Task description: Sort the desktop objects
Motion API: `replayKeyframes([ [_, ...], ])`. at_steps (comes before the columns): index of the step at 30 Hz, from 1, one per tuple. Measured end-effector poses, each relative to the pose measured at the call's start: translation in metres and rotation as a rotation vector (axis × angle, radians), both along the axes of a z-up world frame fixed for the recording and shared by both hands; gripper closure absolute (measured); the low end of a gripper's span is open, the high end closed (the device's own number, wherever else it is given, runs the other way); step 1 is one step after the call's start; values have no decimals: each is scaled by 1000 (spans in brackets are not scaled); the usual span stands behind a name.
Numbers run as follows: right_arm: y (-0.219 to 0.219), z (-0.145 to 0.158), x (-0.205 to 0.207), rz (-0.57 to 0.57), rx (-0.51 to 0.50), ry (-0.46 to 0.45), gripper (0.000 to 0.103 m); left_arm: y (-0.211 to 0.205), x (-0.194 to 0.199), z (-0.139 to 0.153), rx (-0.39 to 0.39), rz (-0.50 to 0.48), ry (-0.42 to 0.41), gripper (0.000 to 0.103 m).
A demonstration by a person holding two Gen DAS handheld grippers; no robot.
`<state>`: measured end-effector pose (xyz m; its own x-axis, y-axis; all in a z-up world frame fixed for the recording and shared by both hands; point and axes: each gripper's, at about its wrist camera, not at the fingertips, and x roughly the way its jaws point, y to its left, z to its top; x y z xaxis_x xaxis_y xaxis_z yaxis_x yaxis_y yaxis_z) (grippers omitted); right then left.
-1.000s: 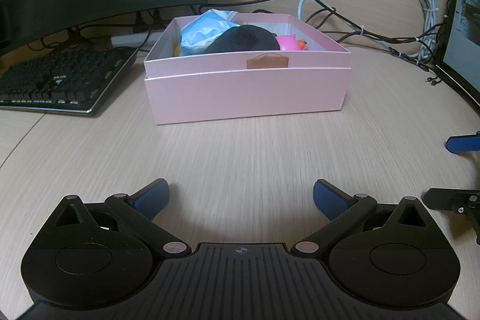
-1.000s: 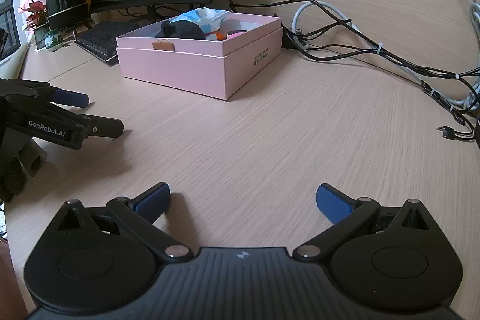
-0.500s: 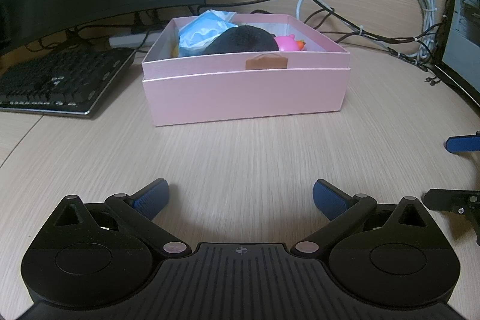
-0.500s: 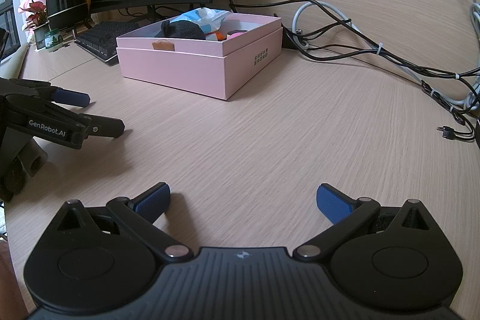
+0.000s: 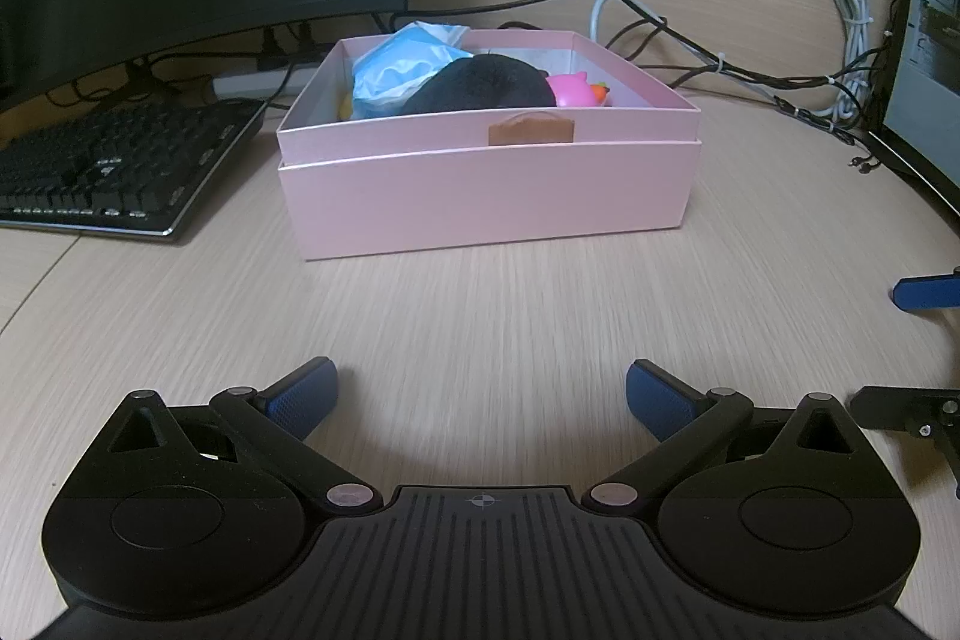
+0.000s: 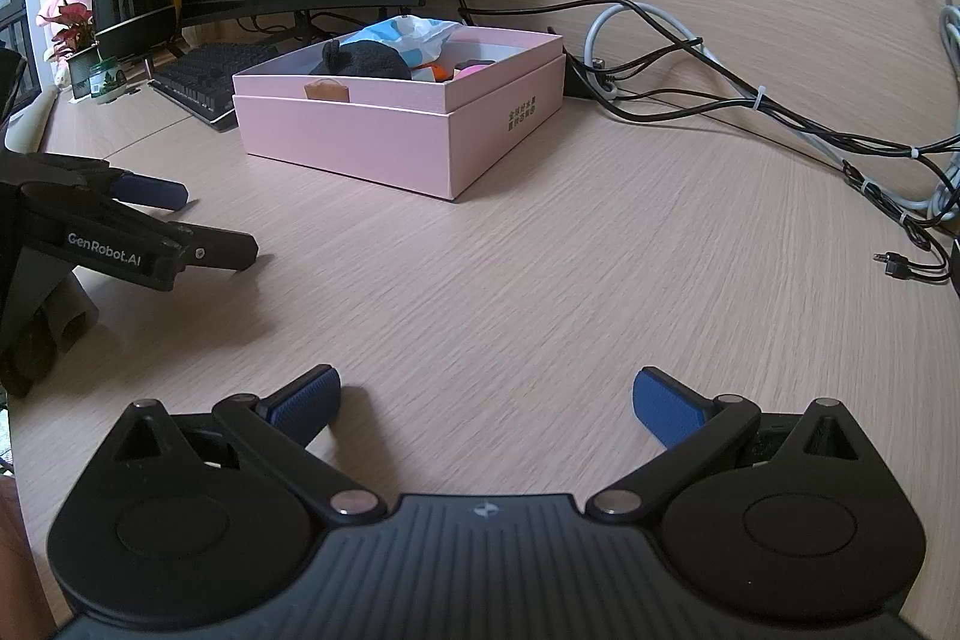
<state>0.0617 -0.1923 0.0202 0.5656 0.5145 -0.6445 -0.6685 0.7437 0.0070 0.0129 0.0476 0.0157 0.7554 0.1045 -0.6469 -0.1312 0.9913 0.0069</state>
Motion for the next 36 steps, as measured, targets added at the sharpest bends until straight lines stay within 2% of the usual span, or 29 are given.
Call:
replayKeyframes([
  [16, 0, 0, 0, 0, 0, 0, 0, 5, -1, 0, -33, 0, -19, 0],
  [36, 1, 0, 0, -1, 0, -1, 0, 5, -2, 0, -34, 0, -21, 0],
])
